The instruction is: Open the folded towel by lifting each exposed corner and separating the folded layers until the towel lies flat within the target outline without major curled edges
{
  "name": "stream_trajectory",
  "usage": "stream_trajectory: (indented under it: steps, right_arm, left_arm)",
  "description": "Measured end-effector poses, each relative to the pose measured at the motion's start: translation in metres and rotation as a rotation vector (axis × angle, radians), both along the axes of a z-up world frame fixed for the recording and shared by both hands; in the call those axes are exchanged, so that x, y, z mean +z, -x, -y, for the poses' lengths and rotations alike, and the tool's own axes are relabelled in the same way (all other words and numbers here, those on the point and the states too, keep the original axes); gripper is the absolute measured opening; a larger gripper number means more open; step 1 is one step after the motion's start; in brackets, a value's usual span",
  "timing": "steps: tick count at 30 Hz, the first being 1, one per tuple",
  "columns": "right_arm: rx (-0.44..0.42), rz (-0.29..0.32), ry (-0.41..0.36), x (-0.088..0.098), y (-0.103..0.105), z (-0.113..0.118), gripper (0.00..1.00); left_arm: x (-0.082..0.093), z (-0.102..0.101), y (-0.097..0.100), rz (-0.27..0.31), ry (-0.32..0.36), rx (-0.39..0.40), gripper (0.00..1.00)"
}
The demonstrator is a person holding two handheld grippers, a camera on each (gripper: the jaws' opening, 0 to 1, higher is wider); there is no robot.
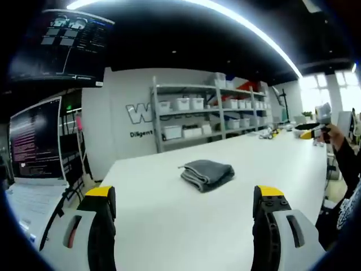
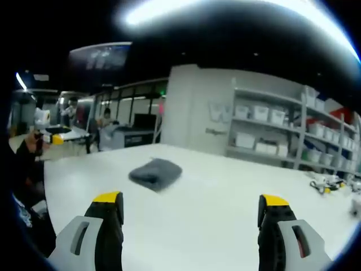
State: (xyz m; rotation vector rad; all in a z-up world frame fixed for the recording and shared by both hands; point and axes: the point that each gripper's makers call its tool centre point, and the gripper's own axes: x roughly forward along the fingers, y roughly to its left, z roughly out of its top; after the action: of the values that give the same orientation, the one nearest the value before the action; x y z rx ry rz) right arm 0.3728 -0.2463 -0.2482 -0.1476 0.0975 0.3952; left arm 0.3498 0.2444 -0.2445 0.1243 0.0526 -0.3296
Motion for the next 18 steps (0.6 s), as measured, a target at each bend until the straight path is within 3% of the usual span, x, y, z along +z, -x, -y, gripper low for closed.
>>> stream_trajectory:
  steps: [12, 18]
  right_arm:
    - [0.016, 0.032, -0.021, 0.000, -0.002, -0.004, 1.00]
    - [-0.003, 0.053, -0.012, 0.014, 0.000, 0.005, 1.00]
  left_arm:
    - [0.011, 0.006, 0.000, 0.038, -0.012, 0.013, 1.00]
    - [0.024, 0.003, 0.002, 0.055, -0.027, 0.014, 1.00]
